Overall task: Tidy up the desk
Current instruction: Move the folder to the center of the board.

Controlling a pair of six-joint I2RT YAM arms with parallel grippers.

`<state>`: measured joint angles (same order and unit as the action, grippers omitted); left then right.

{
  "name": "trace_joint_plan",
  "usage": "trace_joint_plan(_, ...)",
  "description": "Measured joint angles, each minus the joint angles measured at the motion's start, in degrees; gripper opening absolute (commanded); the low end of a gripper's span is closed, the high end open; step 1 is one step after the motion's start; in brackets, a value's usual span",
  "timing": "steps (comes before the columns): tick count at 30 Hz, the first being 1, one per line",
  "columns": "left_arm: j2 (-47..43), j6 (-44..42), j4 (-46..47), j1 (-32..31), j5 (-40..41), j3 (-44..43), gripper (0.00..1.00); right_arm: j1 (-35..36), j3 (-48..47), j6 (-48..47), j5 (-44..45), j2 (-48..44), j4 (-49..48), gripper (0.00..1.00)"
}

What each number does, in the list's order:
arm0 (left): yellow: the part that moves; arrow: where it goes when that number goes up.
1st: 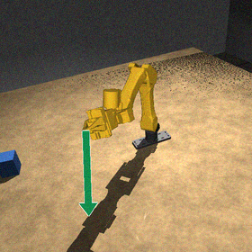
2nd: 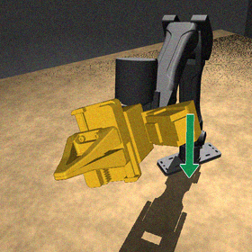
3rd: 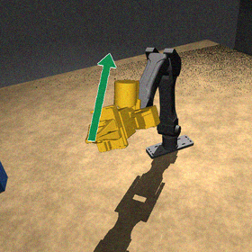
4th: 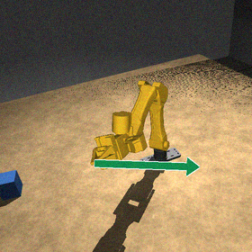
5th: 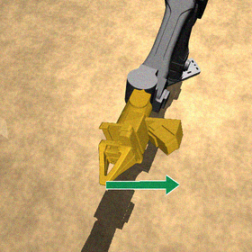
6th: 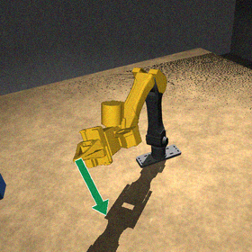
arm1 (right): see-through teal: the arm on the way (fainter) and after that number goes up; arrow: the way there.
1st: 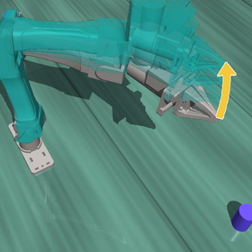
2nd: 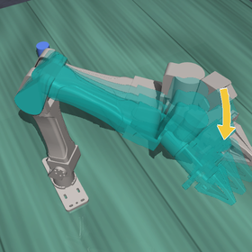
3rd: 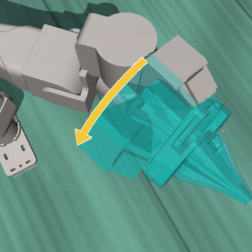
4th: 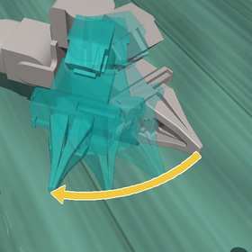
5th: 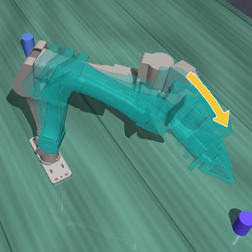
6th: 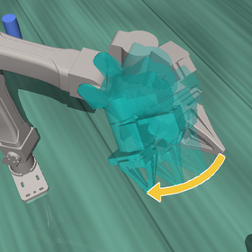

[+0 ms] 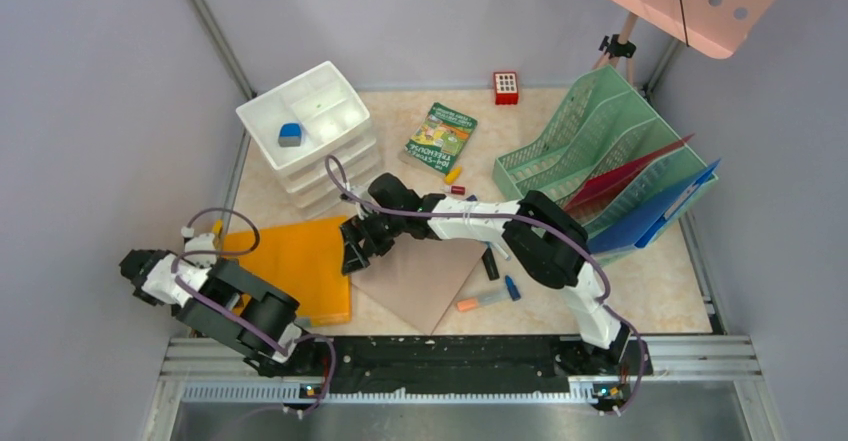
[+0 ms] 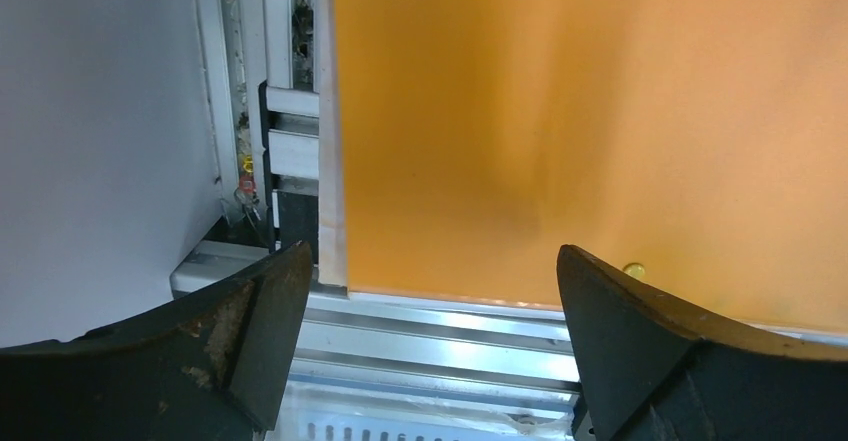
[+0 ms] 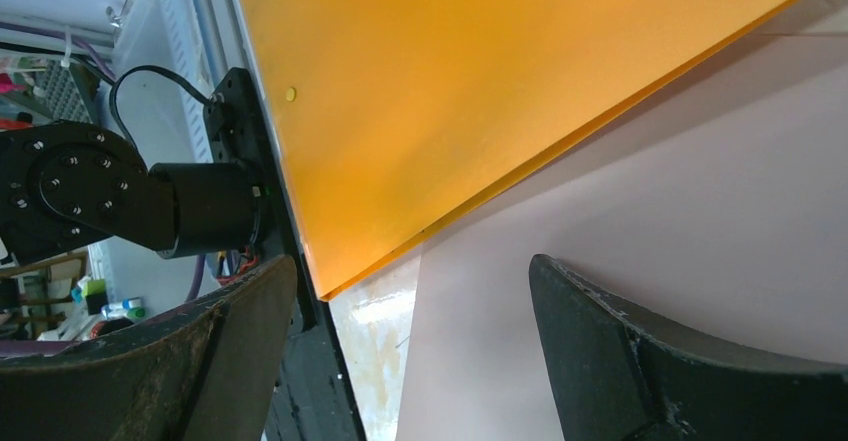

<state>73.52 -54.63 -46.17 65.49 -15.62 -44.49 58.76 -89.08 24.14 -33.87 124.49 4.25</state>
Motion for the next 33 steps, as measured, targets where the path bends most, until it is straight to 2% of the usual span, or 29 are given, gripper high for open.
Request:
trace_joint_plan(10,8.04,-1.14,-2.86,1.75,-1.81,-1.53,0.98,0.0,-0.46,-0.07,-0.22,0.26,0.04,0.86)
trace_joint_plan(33,8.5,-3.82,-5.77,6.1,-5.66,-5.03,0.98,0.0,-2.23,-0.09,-0.98,1.7,0.33,0.86)
